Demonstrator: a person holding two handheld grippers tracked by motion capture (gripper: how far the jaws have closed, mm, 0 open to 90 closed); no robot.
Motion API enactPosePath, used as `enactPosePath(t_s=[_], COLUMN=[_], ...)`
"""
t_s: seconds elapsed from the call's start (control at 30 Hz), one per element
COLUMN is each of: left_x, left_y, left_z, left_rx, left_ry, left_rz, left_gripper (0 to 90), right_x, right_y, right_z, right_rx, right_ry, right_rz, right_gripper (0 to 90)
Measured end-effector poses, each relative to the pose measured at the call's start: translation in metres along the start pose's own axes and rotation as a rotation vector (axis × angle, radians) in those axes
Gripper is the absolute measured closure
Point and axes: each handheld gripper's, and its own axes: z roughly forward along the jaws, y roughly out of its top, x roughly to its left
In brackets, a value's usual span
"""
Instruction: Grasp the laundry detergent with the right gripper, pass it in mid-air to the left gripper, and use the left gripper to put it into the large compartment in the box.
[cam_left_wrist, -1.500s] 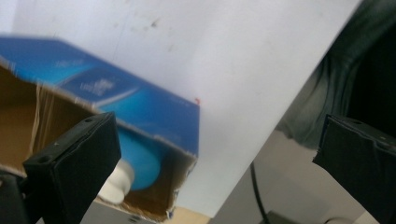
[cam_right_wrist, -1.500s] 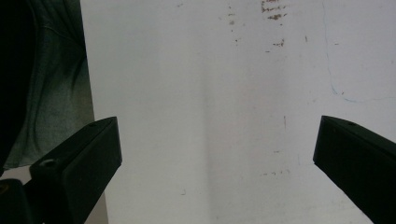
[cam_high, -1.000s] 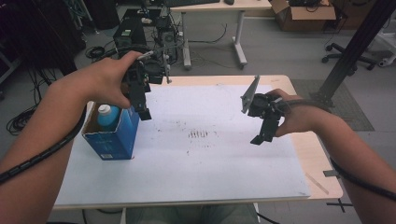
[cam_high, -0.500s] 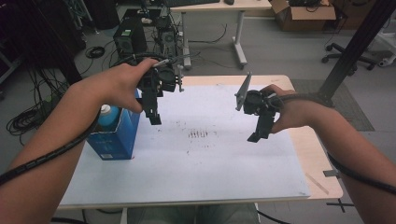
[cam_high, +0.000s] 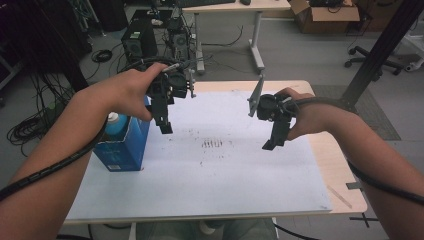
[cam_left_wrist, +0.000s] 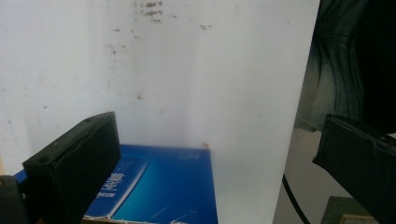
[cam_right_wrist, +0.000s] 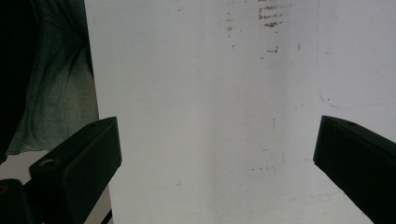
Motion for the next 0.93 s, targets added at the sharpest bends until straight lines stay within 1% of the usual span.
enactPosePath(t_s=[0.1,0.27,0.5,0.77,0.83,0.87,0.93], left_x=[0.0028,0.0057,0.0057,0.0060,0.0063,0.0075,0.0097], left_y=[-0.0001,0.0005,0.0018,-0.0008,-0.0005,0.0001,0.0003], left_z=[0.0008,0.0040,0.0063,0.0067,0.0078,0.0076,0.0081], left_rx=[0.005,0.005,0.003,0.002,-0.010,-0.015,-0.032], left_ry=[-0.008,-0.026,-0.036,-0.032,-0.035,-0.030,-0.033], left_rz=[0.001,0.004,0.009,-0.001,-0.003,-0.001,-0.002], left_gripper=[0.2,0.1,0.1,0.2,0.1,0.1,0.1], right_x=[-0.0016,-0.0051,-0.0060,-0.0051,-0.0040,-0.0033,-0.0024], right_y=[-0.0013,-0.0020,-0.0003,0.0006,0.0017,0.0025,0.0037], right_z=[0.0011,-0.0007,0.0007,0.0020,0.0010,0.0000,-0.0016], right_rx=[0.009,0.008,0.005,0.010,0.008,0.001,-0.015], right_ry=[0.000,-0.002,0.000,0.001,-0.003,-0.007,-0.008], right_rz=[0.004,0.005,-0.002,-0.003,-0.004,-0.007,-0.008], right_gripper=[0.9,0.9,0.9,0.8,0.8,0.8,0.8])
